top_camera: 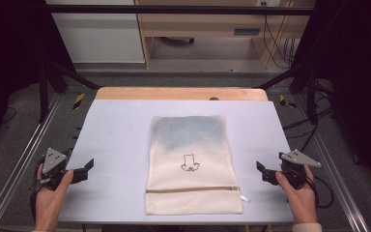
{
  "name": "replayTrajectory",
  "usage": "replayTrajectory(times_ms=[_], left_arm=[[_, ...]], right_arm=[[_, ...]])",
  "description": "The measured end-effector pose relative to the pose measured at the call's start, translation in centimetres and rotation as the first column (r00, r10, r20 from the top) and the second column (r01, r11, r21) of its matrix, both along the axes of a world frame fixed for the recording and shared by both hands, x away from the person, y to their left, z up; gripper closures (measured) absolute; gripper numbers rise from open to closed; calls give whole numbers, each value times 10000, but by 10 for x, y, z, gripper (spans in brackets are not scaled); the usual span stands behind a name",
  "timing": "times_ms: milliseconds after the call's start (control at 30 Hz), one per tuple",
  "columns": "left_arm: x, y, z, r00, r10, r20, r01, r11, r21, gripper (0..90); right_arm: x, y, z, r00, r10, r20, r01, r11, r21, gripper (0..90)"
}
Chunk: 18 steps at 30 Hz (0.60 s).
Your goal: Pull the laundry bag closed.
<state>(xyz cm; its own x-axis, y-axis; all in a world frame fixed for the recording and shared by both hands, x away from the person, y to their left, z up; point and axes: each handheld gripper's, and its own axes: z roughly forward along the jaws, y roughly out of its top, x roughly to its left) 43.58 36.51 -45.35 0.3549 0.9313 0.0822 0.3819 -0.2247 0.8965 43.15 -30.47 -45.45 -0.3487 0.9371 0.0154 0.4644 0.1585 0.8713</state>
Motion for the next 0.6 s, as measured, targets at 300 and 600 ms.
replayTrajectory(times_ms=[300,600], left_arm=[[9,-23,-19,9944,-891,-564,907,9955,261,42],[11,-25,-22,9927,-1037,-615,1051,9942,206,43]], right_arm=[[-1,6,-20,9993,59,375,-48,9995,-299,80],[-2,9,-28,9996,158,239,-149,9991,-396,80]])
